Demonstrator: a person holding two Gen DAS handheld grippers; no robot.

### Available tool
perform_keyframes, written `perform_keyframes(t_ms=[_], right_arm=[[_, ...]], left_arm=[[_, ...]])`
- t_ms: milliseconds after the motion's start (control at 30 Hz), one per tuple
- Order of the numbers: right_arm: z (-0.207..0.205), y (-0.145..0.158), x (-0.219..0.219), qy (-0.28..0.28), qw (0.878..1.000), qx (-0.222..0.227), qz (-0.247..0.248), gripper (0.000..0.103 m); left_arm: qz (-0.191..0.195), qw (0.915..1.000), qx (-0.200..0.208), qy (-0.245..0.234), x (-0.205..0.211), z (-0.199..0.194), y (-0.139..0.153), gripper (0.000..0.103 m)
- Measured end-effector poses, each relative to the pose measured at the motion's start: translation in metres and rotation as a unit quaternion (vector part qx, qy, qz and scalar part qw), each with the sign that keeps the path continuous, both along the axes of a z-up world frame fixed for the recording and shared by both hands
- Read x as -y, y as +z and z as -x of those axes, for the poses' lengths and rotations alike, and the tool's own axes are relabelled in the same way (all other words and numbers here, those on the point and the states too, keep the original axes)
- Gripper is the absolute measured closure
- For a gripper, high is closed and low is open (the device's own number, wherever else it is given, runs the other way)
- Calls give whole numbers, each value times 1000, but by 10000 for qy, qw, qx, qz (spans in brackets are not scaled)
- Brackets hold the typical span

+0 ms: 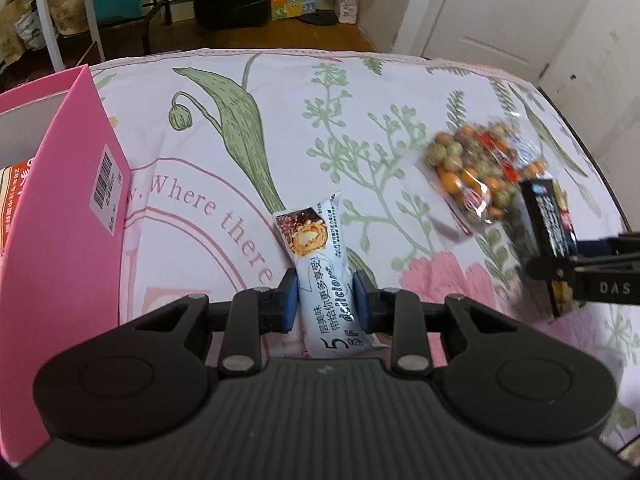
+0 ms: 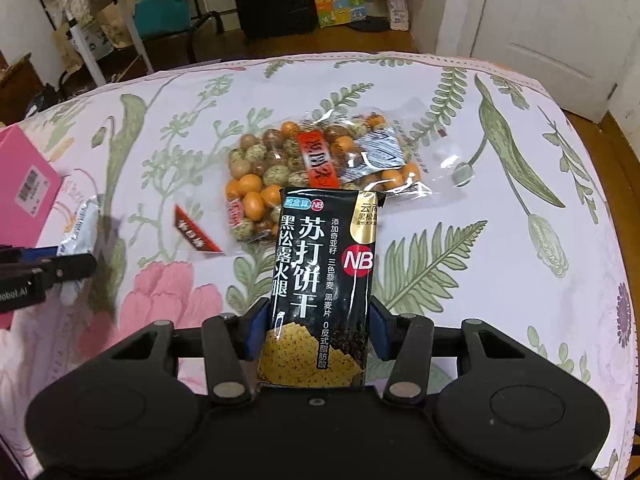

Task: Organize snacks
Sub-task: 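Carry the NB pack over the pink box with the right gripper while the left gripper carries the white bar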

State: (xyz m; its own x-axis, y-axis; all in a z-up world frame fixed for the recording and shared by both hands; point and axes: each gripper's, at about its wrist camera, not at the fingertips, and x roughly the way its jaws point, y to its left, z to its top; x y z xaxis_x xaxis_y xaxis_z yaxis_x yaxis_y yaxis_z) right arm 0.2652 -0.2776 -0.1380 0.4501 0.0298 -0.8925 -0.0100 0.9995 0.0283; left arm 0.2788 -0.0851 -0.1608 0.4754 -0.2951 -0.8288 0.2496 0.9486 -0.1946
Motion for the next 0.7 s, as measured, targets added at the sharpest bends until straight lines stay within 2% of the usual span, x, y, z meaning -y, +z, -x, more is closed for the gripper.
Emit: perform_keyframes(t_ms=[433,700], right_arm=[[28,34,-33,837,9937,185,-728,48],[57,69,-72,1287,9839,459,-1152,48]], left_arm=[[0,9997,-156,-172,-11,41,36,76],[32,9997,-164,-203,-36,74,62,76]])
